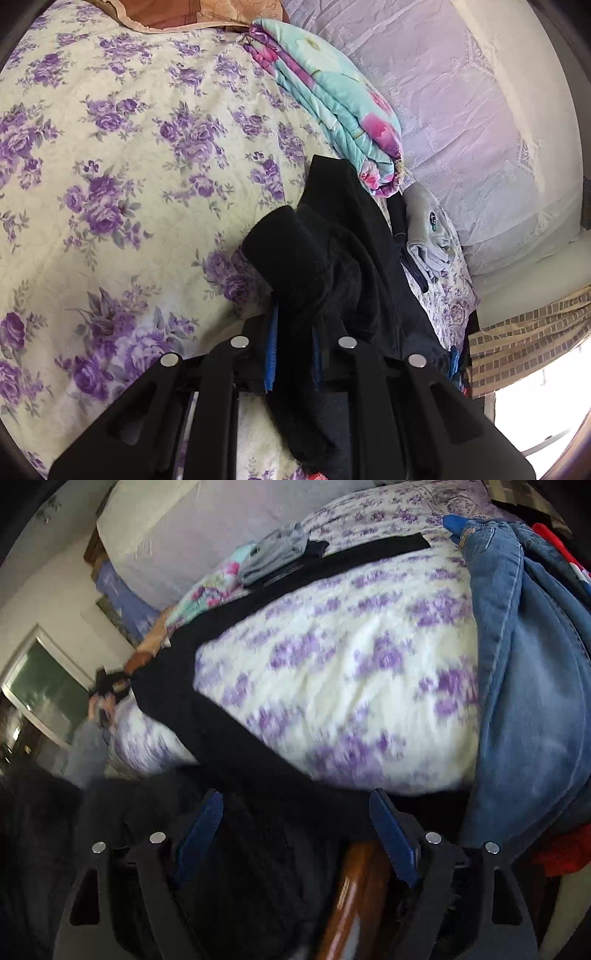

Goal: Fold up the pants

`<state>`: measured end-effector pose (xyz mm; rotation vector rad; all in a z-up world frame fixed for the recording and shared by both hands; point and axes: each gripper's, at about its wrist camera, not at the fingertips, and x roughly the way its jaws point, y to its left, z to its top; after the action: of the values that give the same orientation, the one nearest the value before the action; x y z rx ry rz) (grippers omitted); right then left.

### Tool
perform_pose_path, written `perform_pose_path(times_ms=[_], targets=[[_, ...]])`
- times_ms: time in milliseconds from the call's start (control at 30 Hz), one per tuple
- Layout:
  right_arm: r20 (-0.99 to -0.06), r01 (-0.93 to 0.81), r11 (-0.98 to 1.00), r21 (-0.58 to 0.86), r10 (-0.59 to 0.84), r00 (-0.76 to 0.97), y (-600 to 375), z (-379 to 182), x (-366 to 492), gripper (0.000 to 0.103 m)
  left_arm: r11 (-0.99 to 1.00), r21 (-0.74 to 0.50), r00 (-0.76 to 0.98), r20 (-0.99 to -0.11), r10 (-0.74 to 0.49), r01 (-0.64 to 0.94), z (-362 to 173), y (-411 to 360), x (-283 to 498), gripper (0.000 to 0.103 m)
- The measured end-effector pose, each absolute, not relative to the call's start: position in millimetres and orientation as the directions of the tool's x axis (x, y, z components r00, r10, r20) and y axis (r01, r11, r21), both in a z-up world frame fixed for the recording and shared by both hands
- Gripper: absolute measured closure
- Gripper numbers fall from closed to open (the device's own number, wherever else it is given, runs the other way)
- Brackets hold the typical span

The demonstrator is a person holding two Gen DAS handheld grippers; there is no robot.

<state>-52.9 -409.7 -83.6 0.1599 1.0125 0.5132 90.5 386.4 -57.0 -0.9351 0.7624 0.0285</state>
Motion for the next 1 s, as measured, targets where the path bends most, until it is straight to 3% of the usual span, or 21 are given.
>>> perform_pose_path(times_ms=[133, 233, 333, 600, 700, 867, 900, 933, 1000], targets=[[-0.811, -0.409, 0.892, 0.194, 0.381, 0.445, -377, -128, -60, 0.020, 0.608, -0.711, 0.739, -0.611, -0.285, -0.353, -57, 386, 92, 0.090], [-0.795, -0.439, 0.864, 0.247, 0.439, 0.418, -362, -147, -54, 0.022, 0.604, -0.707, 0.735, -0.620, -0.277, -0.369, -58, 385, 89, 0.090], [-0.749, -0.311, 0.892, 0.328, 0.446, 0.489, -378, -158, -42, 0.022, 0.607, -0.695, 0.723, -0.636, -0.270, -0.385, -59, 385, 88, 0.090], [-0.759, -0.105, 0.821, 0.561, 0.561, 0.330, -416, -219, -41, 0.021, 0.609, -0.687, 0.717, -0.646, -0.263, -0.396, -61, 385, 89, 0.090], [-0.633, -0.036, 0.697, 0.716, 0.670, 0.388, -432, -232, -33, 0.021, 0.598, -0.696, 0.721, -0.640, -0.266, -0.397, -64, 386, 88, 0.090], [-0.457, -0.001, 0.520, 0.854, 0.751, 0.477, -446, -256, -16, 0.018, 0.572, -0.721, 0.733, -0.620, -0.279, -0.391, -72, 389, 84, 0.090], [-0.415, -0.026, 0.489, 0.872, 0.767, 0.490, -446, -254, -17, 0.024, 0.566, -0.726, 0.736, -0.615, -0.282, -0.390, -74, 389, 83, 0.090], [-0.391, -0.065, 0.480, 0.875, 0.778, 0.491, -444, -249, -20, 0.043, 0.560, -0.730, 0.738, -0.613, -0.283, -0.392, -76, 390, 82, 0.090], [-0.394, -0.137, 0.495, 0.858, 0.805, 0.443, -438, -233, -29, 0.062, 0.554, -0.732, 0.738, -0.613, -0.282, -0.396, -78, 389, 82, 0.090]])
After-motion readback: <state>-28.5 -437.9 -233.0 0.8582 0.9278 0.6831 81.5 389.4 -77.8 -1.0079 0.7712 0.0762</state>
